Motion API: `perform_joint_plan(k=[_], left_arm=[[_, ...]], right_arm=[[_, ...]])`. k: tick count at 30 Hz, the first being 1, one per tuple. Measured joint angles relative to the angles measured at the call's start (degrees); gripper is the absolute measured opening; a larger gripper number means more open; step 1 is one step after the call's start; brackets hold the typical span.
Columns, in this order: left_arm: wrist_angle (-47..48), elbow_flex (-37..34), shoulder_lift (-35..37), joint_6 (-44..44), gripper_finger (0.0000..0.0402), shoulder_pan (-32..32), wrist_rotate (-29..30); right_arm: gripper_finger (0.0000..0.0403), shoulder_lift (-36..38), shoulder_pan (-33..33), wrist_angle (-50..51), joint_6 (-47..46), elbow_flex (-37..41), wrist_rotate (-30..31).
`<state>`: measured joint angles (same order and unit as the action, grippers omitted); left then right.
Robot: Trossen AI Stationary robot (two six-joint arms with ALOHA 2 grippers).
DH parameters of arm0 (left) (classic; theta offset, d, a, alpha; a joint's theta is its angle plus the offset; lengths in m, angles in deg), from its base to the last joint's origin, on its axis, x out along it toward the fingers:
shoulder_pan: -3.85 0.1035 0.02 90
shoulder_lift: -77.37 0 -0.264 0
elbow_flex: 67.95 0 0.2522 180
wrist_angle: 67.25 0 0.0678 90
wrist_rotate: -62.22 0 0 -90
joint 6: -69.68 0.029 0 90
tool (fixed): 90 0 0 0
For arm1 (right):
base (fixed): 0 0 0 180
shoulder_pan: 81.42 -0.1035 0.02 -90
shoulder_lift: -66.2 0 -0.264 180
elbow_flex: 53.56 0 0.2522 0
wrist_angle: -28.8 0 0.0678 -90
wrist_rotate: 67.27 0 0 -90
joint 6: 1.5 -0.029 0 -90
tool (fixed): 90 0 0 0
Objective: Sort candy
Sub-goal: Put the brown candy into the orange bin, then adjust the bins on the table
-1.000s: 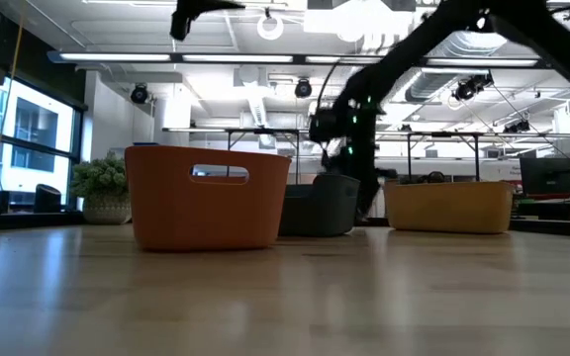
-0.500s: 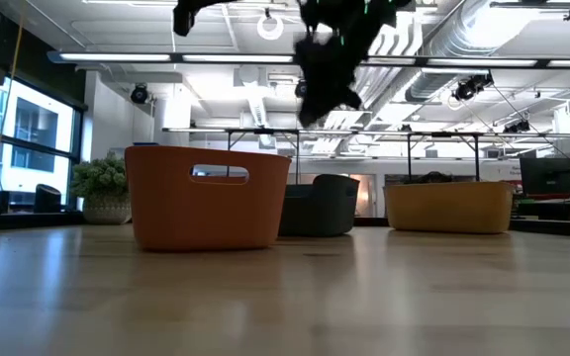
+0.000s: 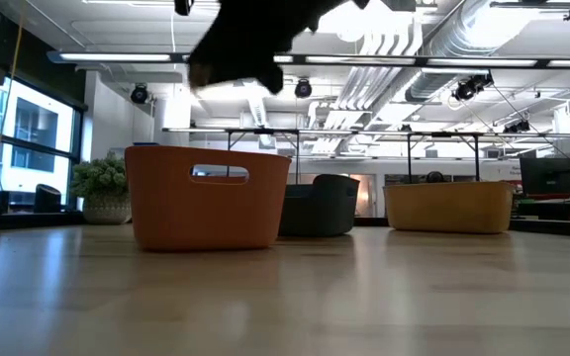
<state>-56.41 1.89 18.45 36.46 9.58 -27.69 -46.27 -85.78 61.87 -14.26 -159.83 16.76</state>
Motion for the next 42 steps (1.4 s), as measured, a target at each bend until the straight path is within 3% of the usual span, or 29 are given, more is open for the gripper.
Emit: perform_joint_plan(k=[5, 12, 17, 20, 23, 26, 31, 34, 39, 42], left_arm=[[3.42, 0.0, 2.88, 0.42, 0.0209, 0.27, -0.91], [13.26, 0.0, 7.87, 0.93, 0.0209, 0.16, 0.79], [21.8, -0.02, 9.46, 0.87, 0.0209, -0.64, 4.44], [25.33, -0.77, 9.47, 0.57, 0.0208, -3.63, 5.94], [23.38, -6.53, 9.09, -1.94, 0.0198, -9.35, 7.55], [17.62, -15.08, 7.5, -7.89, 0.0169, -16.0, 11.36], [11.04, -24.78, 4.59, -22.27, 0.0064, -25.32, 15.72], [16.67, -25.12, 4.12, -28.84, 0.0011, -30.54, 17.27], [33.08, -25.09, 3.04, -42.96, 0.0001, -36.97, 19.79], [35.06, -26.88, 0.71, -47.89, 0.0001, -38.52, 19.92]], right_arm=[[0.0138, -3.28, 0.29, 1.92, -7.59, 0.05, 1.52], [0.0205, -2.3, 0.96, 2.79, -7.81, -0.16, 4.04], [0.0215, -1.86, 2.42, 5.87, -5.8, -1.64, 3.35], [0.0214, -1.44, 3.51, 13.66, -2.26, -3.54, 0.37], [0.0192, 0.95, 3.98, 22.11, 2.64, -4.83, 1.71], [0.0139, 2.91, 3.93, 29.47, 5.93, -4.98, 3.63], [0.0015, 3.88, 2.46, 33.46, 7.62, -1.79, 2.55], [0.0013, 3.95, 1.2, 28.46, 6.24, 3.35, 0.81], [0.0004, 3.87, 0.35, 16.92, 0.02, 13.62, 0.35], [0.0001, 3.83, 0.49, 11.12, -4.7, 17.89, 0.42]])
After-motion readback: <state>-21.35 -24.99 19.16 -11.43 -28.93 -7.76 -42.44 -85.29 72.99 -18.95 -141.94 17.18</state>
